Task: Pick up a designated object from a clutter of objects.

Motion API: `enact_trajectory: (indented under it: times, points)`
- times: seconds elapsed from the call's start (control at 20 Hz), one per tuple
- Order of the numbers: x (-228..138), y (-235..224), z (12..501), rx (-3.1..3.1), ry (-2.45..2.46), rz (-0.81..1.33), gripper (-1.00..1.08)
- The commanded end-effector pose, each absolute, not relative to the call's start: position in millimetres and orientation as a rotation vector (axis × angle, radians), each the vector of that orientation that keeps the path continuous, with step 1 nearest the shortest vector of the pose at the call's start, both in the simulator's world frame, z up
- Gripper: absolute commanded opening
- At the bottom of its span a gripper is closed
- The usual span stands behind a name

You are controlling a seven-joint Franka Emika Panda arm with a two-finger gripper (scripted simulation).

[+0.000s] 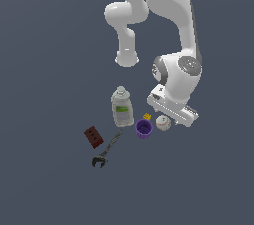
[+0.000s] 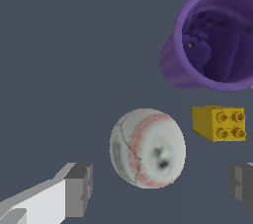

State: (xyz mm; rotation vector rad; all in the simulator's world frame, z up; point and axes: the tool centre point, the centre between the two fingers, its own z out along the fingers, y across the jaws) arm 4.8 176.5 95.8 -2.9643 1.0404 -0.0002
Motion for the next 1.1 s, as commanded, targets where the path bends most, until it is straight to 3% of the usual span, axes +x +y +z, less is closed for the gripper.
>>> enact_trajectory:
  times: [0.0,0.65,0.7,1.05]
  points:
    - [4.4,176.2,89.9,-2.964,1.042,0.001,1.00]
    - [4.4,176.6,47.7,-2.963,1.045,0.000,1.00]
    - [4.4,176.6,47.7,-2.963,1.045,0.000,-1.00]
    - [4.4,176.6,47.7,-2.963,1.045,0.000,-1.00]
